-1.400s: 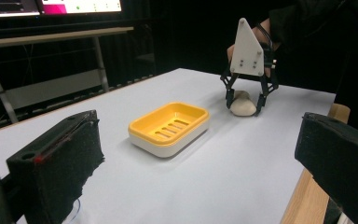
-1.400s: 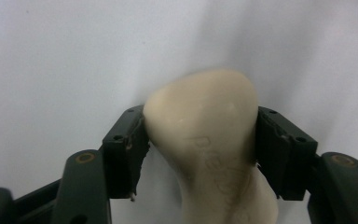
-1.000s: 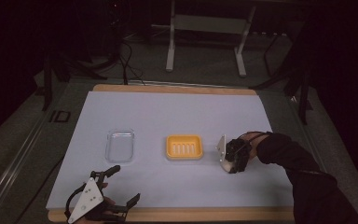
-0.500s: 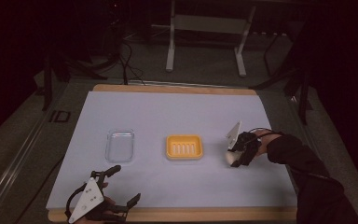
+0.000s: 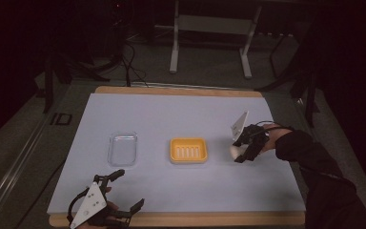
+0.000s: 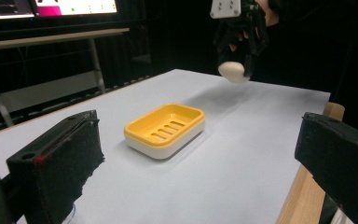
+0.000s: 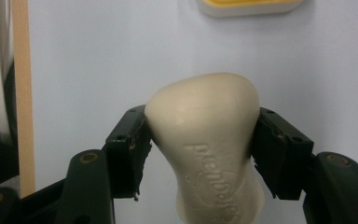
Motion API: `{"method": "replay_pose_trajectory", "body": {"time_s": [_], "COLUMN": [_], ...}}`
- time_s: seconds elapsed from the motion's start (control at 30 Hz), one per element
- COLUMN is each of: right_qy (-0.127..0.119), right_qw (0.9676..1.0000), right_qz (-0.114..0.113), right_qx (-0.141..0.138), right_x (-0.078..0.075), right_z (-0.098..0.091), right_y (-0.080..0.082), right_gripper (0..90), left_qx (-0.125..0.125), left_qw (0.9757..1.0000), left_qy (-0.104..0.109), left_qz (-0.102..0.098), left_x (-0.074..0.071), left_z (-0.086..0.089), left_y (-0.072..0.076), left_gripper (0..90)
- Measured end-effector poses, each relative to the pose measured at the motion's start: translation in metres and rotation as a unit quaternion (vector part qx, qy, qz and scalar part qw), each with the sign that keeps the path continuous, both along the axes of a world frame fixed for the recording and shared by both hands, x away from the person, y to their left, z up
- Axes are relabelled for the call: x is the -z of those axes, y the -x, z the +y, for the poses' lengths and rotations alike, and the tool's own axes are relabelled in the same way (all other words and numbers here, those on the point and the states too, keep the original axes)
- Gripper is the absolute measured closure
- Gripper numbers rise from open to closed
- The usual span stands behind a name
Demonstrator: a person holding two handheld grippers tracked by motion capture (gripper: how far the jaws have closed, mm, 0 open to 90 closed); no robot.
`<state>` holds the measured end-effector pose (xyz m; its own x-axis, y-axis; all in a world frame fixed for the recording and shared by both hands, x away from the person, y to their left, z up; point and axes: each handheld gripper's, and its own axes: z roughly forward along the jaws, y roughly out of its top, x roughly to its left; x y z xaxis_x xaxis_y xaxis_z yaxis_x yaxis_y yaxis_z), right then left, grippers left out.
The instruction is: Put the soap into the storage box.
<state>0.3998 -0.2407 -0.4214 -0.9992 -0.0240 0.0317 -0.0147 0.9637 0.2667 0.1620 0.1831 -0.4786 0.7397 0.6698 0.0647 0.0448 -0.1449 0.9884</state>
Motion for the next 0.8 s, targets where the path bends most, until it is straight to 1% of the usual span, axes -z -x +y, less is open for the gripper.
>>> {"method": "replay_pose_trajectory", "body": {"time_s": [0.13, 0.2, 0.23, 0.3, 0.33, 0.37, 0.43, 0.5, 0.57, 0.63, 0.67, 0.8], "right_qy": [0.002, 0.000, -0.002, -0.003, -0.003, -0.001, 0.002, 0.002, 0.004, 0.002, 0.000, 0.001], "right_qw": [1.0000, 0.9999, 1.0000, 0.9999, 0.9999, 0.9999, 0.9999, 0.9998, 0.9997, 0.9997, 0.9997, 0.9997], "right_qz": [0.002, -0.006, -0.001, -0.008, -0.004, -0.007, -0.006, -0.008, -0.014, -0.013, -0.017, -0.021], "right_qx": [0.007, 0.009, 0.010, 0.011, 0.012, 0.013, 0.012, 0.019, 0.018, 0.020, 0.017, 0.014], "right_x": [-0.012, -0.018, -0.021, -0.027, -0.029, -0.031, -0.035, -0.039, -0.043, -0.047, -0.049, -0.056], "right_z": [0.006, 0.009, 0.010, 0.014, 0.017, 0.019, 0.024, 0.029, 0.034, 0.039, 0.041, 0.052], "right_y": [-0.001, 0.000, 0.000, 0.001, 0.001, 0.001, 0.002, 0.002, 0.002, 0.002, 0.002, 0.002], "right_gripper": [40.0, 40.0, 40.0, 40.0, 39.9, 39.9, 39.9, 40.0, 40.0, 39.9, 39.9, 39.9], "left_qx": [0.007, 0.010, 0.011, 0.013, 0.014, 0.016, 0.019, 0.021, 0.023, 0.024, 0.023, 0.018], "left_qw": [1.0000, 0.9999, 0.9999, 0.9999, 0.9999, 0.9999, 0.9998, 0.9998, 0.9997, 0.9997, 0.9997, 0.9998], "left_qy": [-0.001, 0.001, 0.002, 0.003, 0.004, 0.006, 0.003, 0.001, 0.002, 0.001, 0.002, 0.006], "left_qz": [0.001, 0.000, 0.000, 0.000, 0.001, 0.001, 0.002, 0.003, 0.004, 0.004, 0.004, 0.007], "left_x": [0.000, 0.000, 0.000, 0.000, 0.000, 0.000, 0.000, 0.000, 0.000, 0.000, 0.000, 0.000], "left_z": [-0.001, -0.001, -0.002, -0.002, -0.002, -0.003, -0.003, -0.004, -0.005, -0.005, -0.005, -0.005], "left_y": [0.000, -0.001, -0.002, -0.002, -0.003, -0.003, -0.004, -0.004, -0.005, -0.006, -0.006, -0.008], "left_gripper": [0.8, 0.8, 0.8, 0.8, 0.8, 0.8, 0.8, 0.8, 0.8, 0.8, 0.8, 0.8]}}
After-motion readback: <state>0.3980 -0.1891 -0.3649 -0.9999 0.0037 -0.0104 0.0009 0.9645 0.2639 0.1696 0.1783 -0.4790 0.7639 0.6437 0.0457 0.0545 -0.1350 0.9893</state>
